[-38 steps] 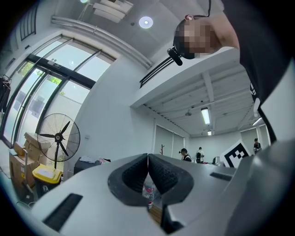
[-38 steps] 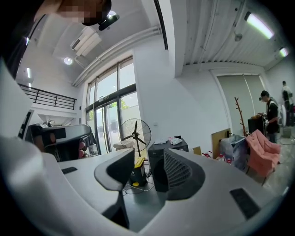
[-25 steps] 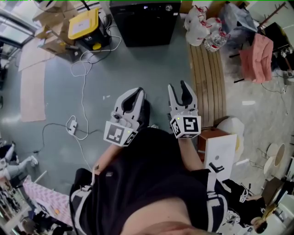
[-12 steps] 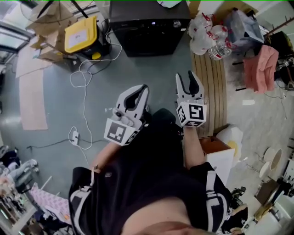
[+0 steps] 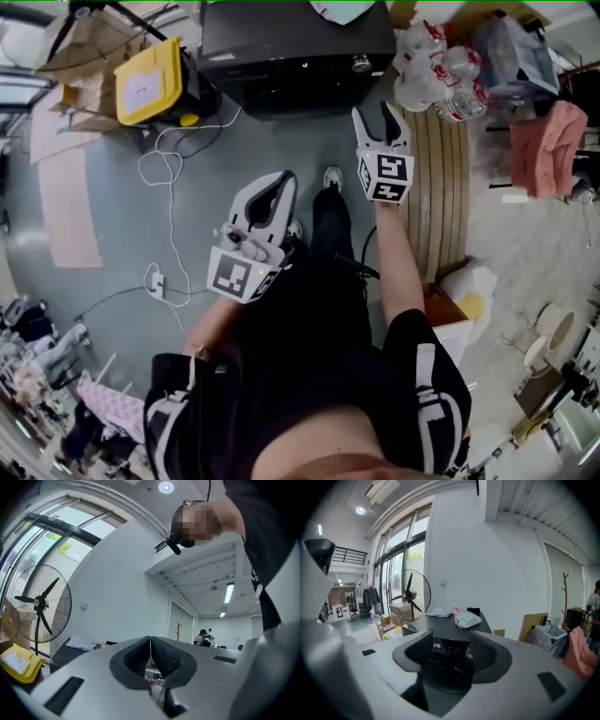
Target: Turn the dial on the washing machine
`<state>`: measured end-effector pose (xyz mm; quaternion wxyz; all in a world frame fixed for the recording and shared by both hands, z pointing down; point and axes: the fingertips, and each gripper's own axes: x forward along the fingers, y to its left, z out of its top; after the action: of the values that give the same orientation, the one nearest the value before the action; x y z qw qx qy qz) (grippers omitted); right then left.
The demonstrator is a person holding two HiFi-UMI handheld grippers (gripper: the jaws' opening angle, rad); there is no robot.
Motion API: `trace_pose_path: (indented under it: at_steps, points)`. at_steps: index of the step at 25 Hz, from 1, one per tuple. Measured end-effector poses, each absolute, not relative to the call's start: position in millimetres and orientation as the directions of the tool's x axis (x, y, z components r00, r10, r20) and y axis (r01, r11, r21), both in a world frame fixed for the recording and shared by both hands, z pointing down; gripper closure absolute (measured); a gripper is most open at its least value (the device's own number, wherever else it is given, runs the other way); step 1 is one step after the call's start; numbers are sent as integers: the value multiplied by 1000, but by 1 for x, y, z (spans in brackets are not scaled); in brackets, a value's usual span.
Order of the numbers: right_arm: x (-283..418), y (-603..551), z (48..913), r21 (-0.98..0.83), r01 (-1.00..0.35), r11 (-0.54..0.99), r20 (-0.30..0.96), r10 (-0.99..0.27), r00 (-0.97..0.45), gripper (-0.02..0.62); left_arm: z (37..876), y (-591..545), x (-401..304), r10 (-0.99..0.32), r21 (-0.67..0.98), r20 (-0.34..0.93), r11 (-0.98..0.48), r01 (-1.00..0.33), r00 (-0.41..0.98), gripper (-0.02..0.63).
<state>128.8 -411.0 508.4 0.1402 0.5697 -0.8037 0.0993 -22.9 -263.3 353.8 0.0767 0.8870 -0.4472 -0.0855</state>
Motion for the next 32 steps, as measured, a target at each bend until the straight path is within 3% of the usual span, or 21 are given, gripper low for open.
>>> trace_pose_path:
  at_steps: [2, 11, 20, 26, 28, 32]
  points:
    - [142, -463, 551, -5, -941, 338, 394, -864, -313, 306, 367, -310, -6, -815, 221, -67, -575, -788, 576, 583]
    - [175, -617, 739, 96, -941, 324, 556, -802, -220, 285, 452, -440, 21, -836, 247, -53, -540, -804, 546, 583]
    - [184, -672, 802, 159, -937, 311, 566, -807, -172, 290, 521, -476, 39, -837, 280, 10, -523, -805, 548, 584]
    - [191, -676, 806, -287, -939, 191, 491, -812, -316, 307, 534, -478, 36, -845, 307, 12, -506, -806, 535, 583]
    - [190, -675, 805, -227, -951, 208, 489, -820, -296, 305, 537, -477, 35, -845, 309, 15, -504, -806, 534, 583]
    - [184, -669, 810, 97, -955, 280, 543, -819, -185, 285, 542, -474, 35, -843, 307, 20, -506, -806, 537, 584]
